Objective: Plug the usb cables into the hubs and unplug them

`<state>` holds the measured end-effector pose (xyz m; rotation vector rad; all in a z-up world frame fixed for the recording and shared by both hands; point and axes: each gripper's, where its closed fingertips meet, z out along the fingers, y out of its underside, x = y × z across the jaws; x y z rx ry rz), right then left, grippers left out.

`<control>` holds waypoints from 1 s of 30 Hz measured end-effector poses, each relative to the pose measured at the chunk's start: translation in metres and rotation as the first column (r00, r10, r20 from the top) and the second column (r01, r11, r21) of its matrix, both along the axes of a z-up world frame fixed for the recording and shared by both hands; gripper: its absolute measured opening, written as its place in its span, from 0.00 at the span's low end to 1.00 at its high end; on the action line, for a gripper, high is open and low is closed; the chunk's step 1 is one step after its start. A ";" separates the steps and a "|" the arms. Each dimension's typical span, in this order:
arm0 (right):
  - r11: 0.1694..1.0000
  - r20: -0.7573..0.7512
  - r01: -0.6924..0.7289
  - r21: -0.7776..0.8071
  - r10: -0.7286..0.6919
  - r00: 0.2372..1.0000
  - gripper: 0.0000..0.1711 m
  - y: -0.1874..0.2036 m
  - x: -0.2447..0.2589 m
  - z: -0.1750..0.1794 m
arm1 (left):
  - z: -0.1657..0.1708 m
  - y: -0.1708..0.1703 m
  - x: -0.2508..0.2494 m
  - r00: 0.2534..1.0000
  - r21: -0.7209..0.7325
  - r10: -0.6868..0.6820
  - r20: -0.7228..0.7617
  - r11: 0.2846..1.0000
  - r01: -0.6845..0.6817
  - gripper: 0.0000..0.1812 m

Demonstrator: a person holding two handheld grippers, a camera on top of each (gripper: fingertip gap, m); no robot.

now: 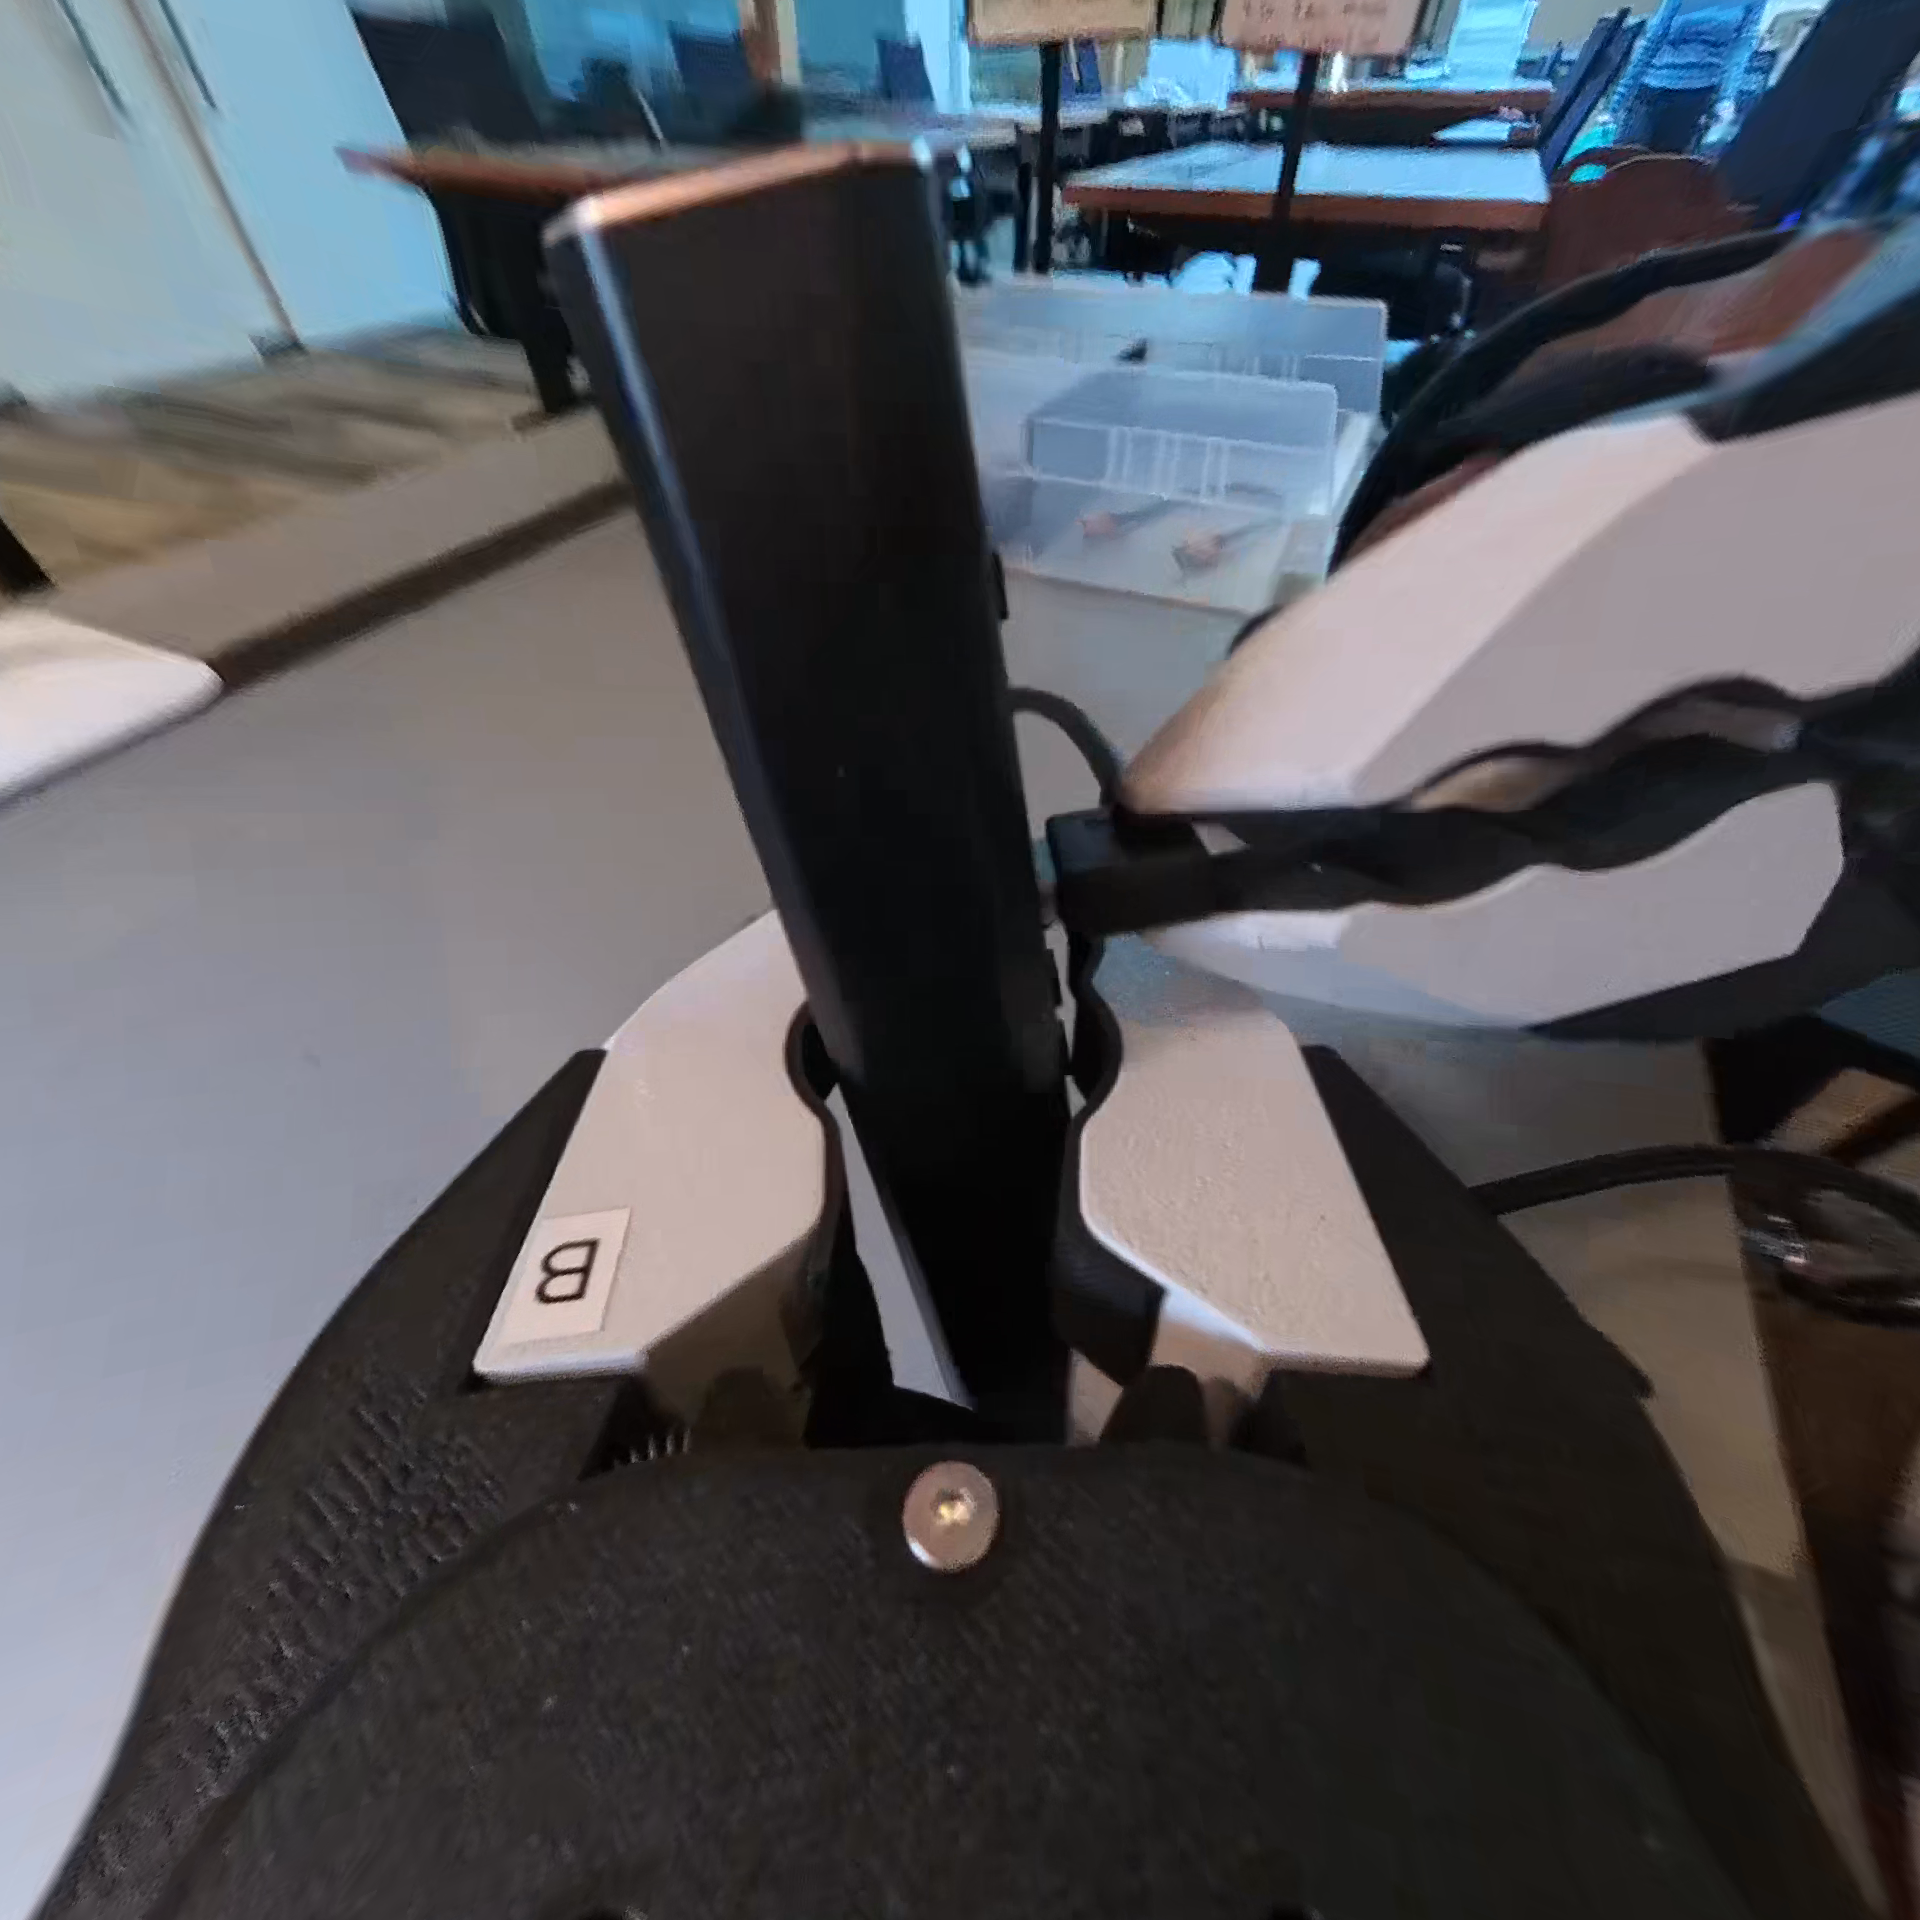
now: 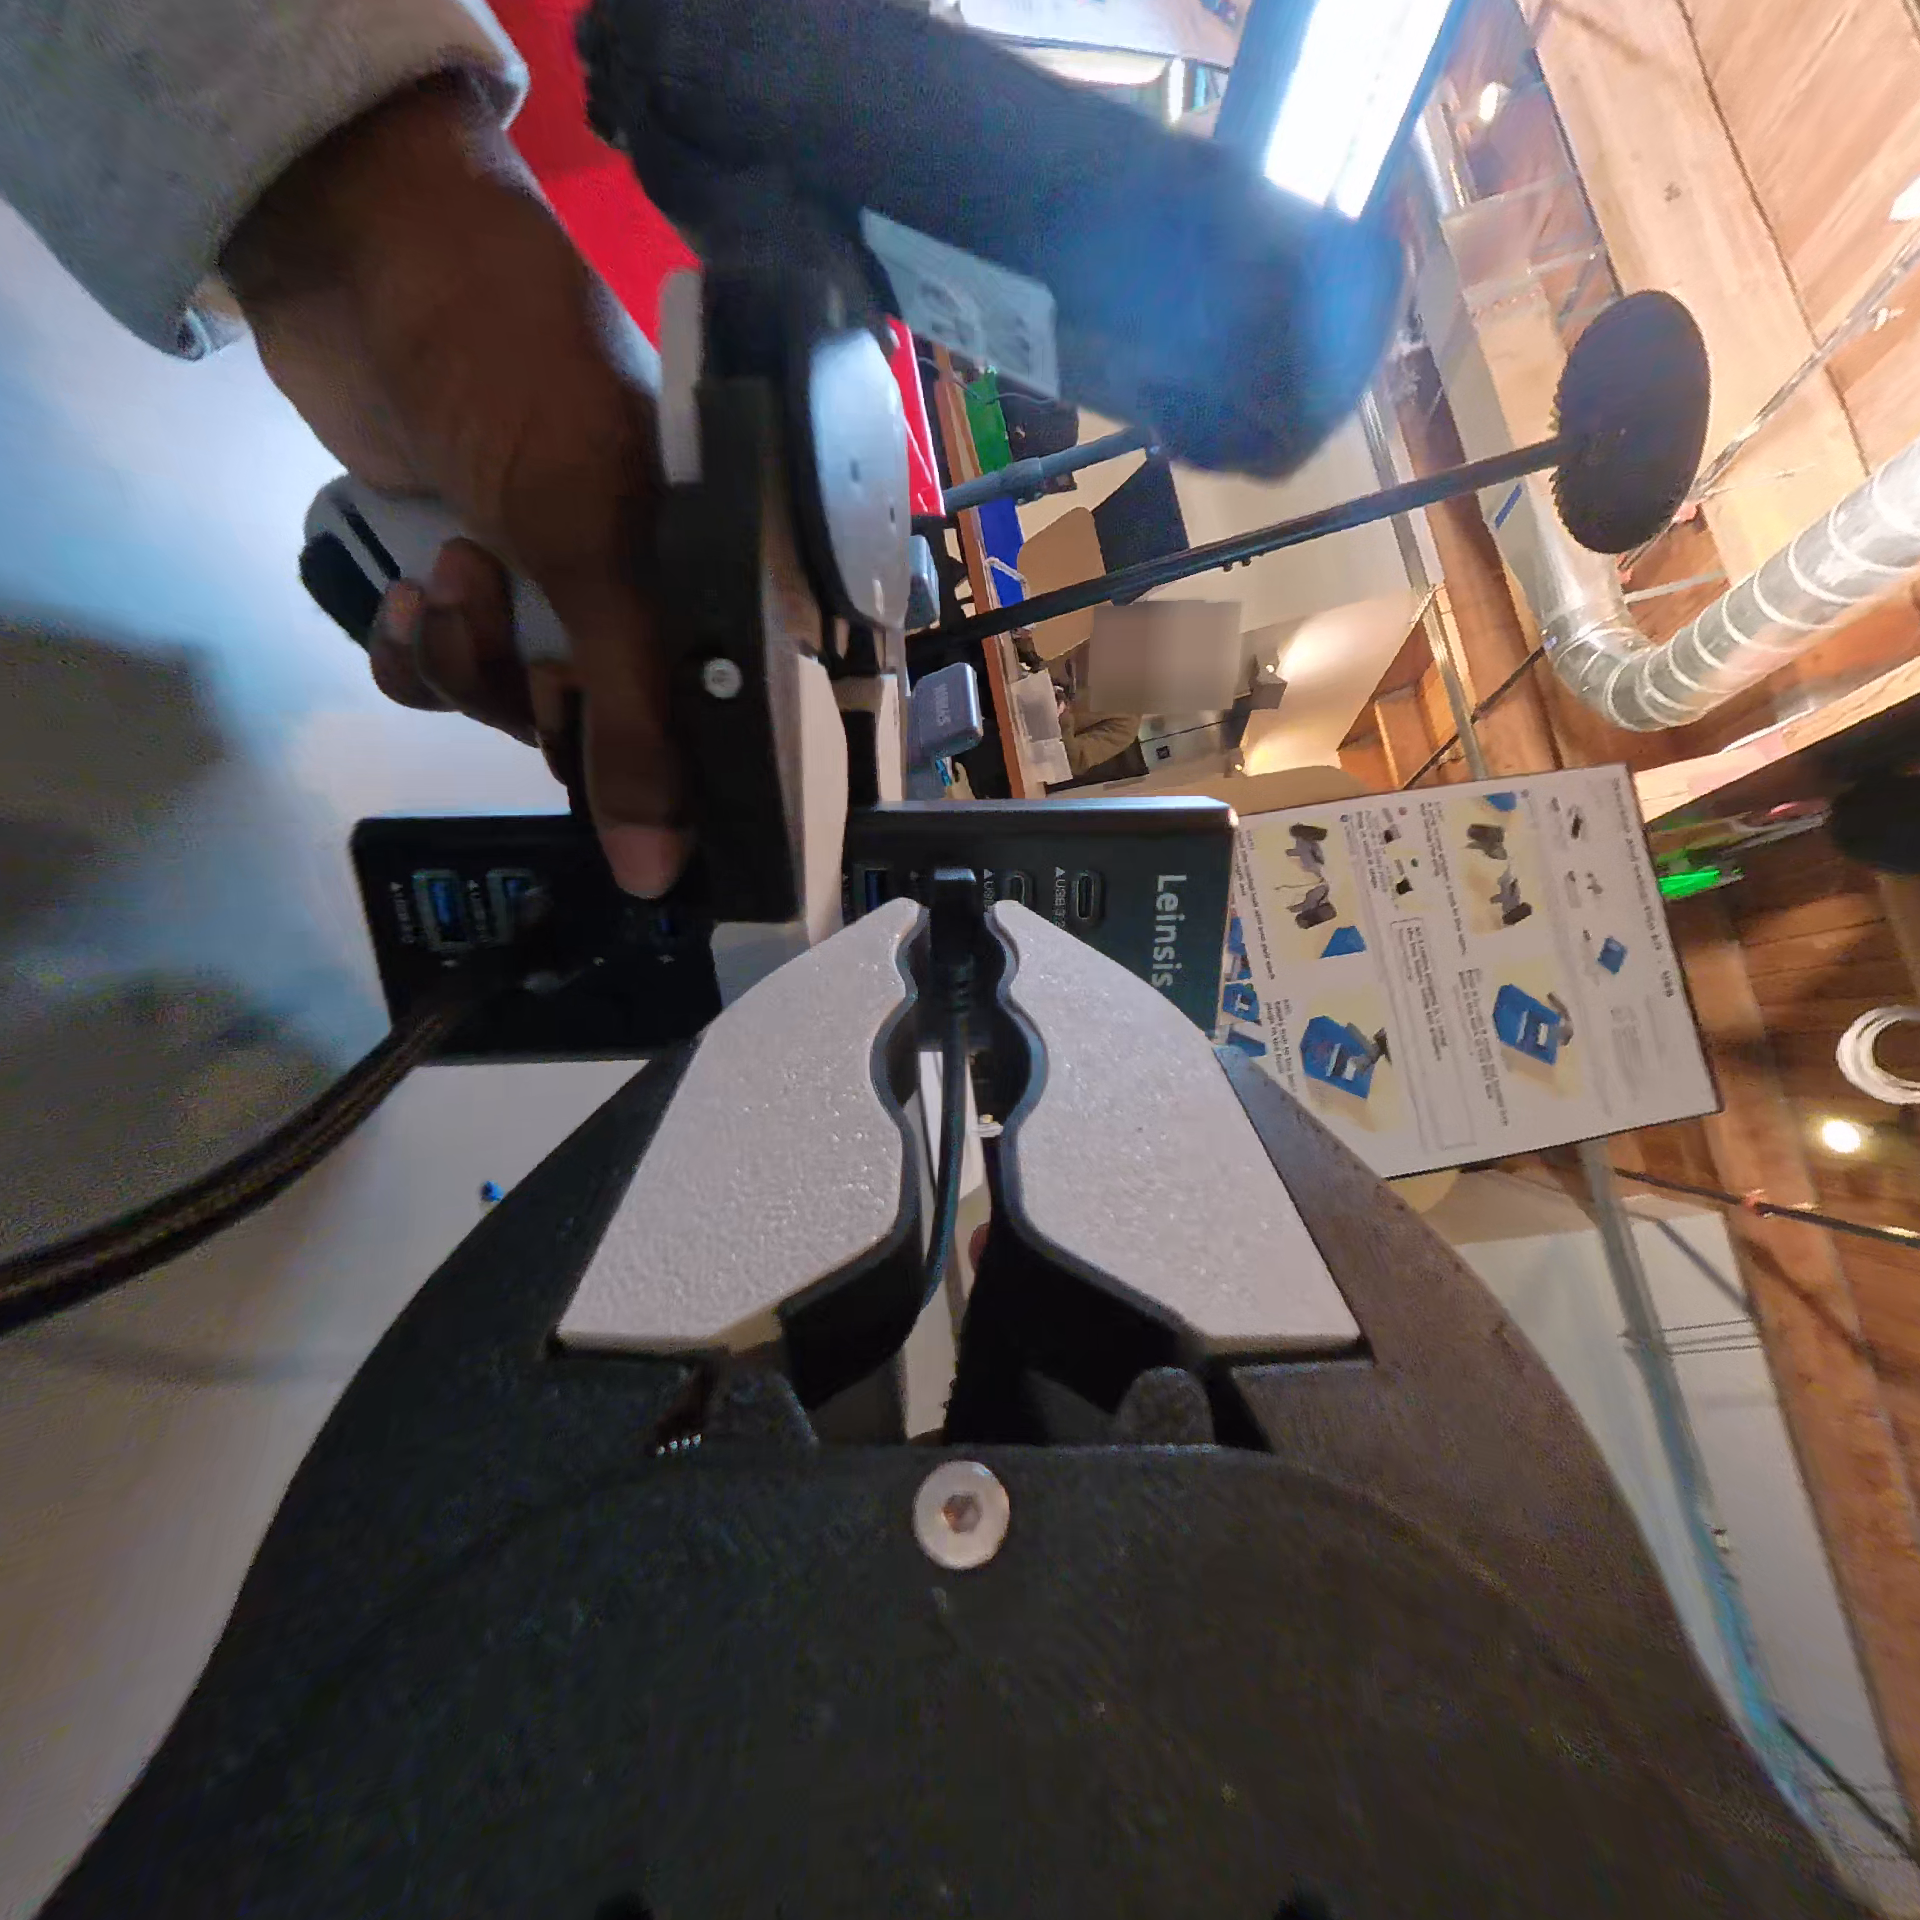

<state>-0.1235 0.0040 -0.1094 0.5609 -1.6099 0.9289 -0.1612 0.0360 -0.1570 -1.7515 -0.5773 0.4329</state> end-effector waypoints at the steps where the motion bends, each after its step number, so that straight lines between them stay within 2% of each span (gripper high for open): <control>1: 1.000 -0.020 0.005 0.008 -0.005 1.000 0.04 -0.001 0.000 -0.001 | -0.003 0.001 0.000 0.999 0.006 -0.008 0.038 1.000 0.008 0.26; 4: 1.000 -0.062 0.013 -0.007 -0.013 0.998 0.04 -0.003 0.000 0.003 | 0.002 -0.001 0.002 0.998 0.050 -0.020 0.054 0.999 0.017 0.27; 6: 1.000 -0.094 0.006 -0.009 -0.007 0.996 0.05 -0.004 0.001 0.007 | 0.003 -0.001 0.004 0.991 0.107 -0.054 0.120 0.993 0.041 0.27; 9: 1.000 -0.157 0.003 -0.005 -0.004 0.988 0.04 -0.003 0.003 0.013 | 0.001 0.004 0.016 0.968 0.151 -0.172 0.183 0.978 0.146 0.27; 13: 1.000 -0.167 -0.007 -0.017 0.004 0.986 0.05 -0.003 0.006 0.020 | 0.006 0.002 0.009 0.991 0.129 -0.095 0.092 0.988 0.082 0.18; 18: 0.999 -0.158 -0.028 -0.024 0.023 0.987 0.05 -0.002 0.007 0.022 | 0.009 0.001 0.006 0.999 0.098 -0.030 0.027 0.995 0.027 0.17; 22: 0.998 -0.073 -0.027 -0.053 0.023 0.997 0.12 -0.001 0.005 0.020 | 0.007 0.000 0.005 1.000 0.075 -0.011 0.024 0.997 0.009 0.17; 25: 1.000 -0.036 0.001 -0.011 -0.002 0.999 0.17 -0.001 0.000 0.015 | 0.003 -0.001 0.004 1.000 0.039 0.003 0.014 0.999 -0.004 0.17; 30: 0.999 -0.137 0.019 0.041 -0.013 0.990 0.07 -0.003 -0.003 0.013 | 0.001 -0.002 0.001 1.000 0.008 0.026 0.002 1.000 -0.026 0.17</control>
